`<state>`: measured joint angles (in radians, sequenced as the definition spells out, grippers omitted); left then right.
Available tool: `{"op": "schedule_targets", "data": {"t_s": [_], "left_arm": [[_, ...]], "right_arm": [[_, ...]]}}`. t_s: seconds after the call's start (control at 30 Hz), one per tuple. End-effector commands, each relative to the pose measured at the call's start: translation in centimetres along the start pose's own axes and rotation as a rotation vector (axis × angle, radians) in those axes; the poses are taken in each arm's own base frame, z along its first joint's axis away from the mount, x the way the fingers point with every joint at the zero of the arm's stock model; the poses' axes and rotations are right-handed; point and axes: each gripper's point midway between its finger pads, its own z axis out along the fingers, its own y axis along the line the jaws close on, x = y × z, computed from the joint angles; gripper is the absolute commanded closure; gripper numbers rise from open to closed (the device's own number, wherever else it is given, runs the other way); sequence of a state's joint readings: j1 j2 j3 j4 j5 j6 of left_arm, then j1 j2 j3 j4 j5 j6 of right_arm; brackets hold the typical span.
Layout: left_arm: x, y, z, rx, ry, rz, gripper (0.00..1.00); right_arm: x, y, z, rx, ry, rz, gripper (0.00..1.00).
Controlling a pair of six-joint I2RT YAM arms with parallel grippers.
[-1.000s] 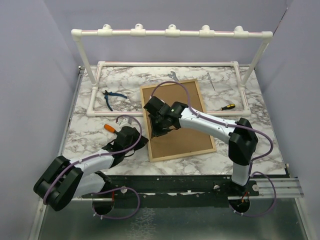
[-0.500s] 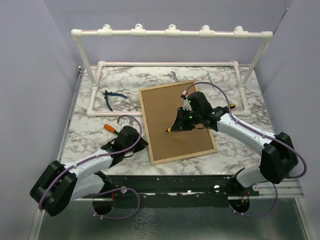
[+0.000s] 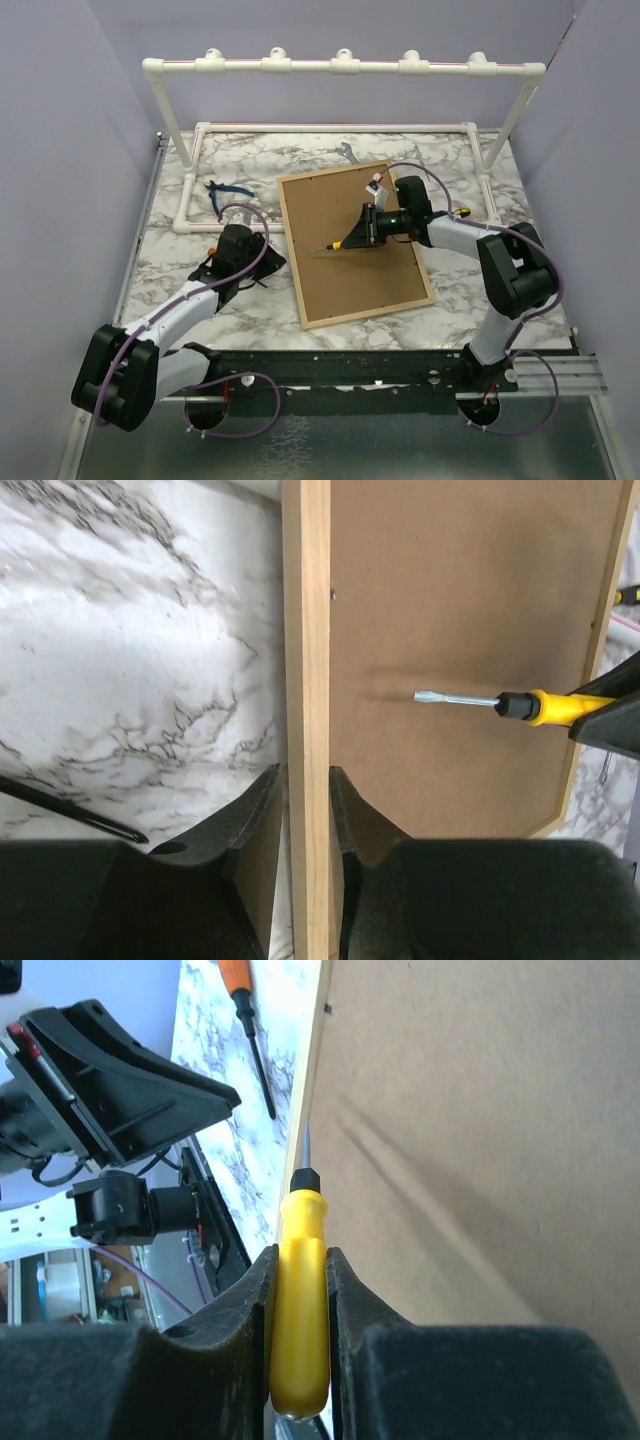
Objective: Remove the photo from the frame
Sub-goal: Release the photo frame item from the photo frame.
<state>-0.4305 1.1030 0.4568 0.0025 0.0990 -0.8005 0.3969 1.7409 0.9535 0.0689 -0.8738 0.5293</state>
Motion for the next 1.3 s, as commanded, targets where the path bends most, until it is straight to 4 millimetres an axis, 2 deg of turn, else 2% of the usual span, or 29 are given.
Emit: {"op": "schedule_targets", "data": {"t_s": [0.0, 0.13, 0.33, 0.5, 0.63, 0.77, 0.97, 1.27], "left_arm": [[-1.5, -0.5, 0.4, 0.029, 0.021, 0.061, 0.69], [-2.6, -1.0, 1.3, 0.052, 0.004, 0.079, 0.64], [-3.4, -0.6, 2.9, 0.058, -0.021, 0.081, 0.67], [-3.8, -1.2, 4.1, 0.119, -0.029, 0.074, 0.69], [-4.3, -1.5, 4.6, 0.135, -0.037, 0.079, 0.69], [-4.7, -1.2, 4.8, 0.127, -0.039, 0.076, 0.70], [-4.5, -0.4, 5.6, 0.106, -0.020, 0.049, 0.76], [-4.3, -0.6, 5.6, 0.127, -0.023, 0.042, 0.78]], "right_arm": [[-2.8, 1.1, 1.1, -0.117, -0.015, -0.109, 0.99], [-4.2, 0.5, 2.2, -0.132, -0.015, -0.099, 0.99], [-5.2, -0.8, 3.5, -0.120, -0.008, -0.096, 0.99], [-5.0, -2.6, 4.4, -0.081, 0.013, -0.050, 0.99], [-4.7, -3.2, 4.7, -0.075, 0.026, -0.031, 0.99], [-4.6, -3.4, 4.8, -0.066, 0.032, -0.015, 0.99], [-4.2, -3.6, 5.2, -0.075, 0.054, 0.014, 0.99], [-3.2, -3.5, 5.9, -0.071, 0.084, 0.031, 0.99]]}}
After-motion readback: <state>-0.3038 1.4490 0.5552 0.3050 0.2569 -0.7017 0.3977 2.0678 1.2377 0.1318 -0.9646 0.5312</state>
